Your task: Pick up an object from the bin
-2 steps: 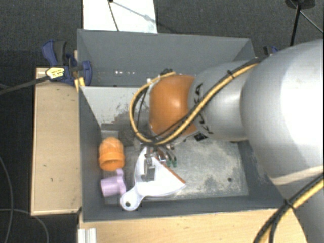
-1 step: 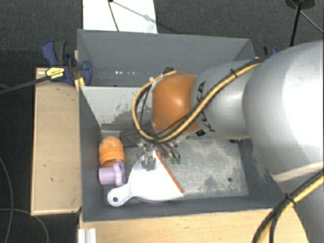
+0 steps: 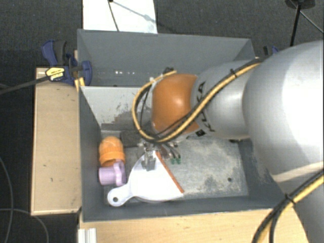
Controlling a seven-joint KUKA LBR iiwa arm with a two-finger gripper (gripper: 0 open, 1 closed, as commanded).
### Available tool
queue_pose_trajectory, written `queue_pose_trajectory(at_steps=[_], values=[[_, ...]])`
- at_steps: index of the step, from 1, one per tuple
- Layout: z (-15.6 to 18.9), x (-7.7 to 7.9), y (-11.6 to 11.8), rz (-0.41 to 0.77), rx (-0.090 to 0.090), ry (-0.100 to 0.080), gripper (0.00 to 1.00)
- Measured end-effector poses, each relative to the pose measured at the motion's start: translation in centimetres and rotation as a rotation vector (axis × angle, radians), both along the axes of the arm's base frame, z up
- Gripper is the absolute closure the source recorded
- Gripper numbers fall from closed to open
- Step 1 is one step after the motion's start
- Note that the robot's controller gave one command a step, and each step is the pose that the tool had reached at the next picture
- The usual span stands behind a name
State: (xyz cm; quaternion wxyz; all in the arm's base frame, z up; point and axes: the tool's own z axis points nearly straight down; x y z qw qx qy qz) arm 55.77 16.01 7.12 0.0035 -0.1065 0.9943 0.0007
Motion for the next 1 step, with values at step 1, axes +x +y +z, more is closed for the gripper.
queue_pose_trajectory(at_steps=[1], values=[[17.82,3.04,0.91,0.004,0.001,-0.005,1.0]])
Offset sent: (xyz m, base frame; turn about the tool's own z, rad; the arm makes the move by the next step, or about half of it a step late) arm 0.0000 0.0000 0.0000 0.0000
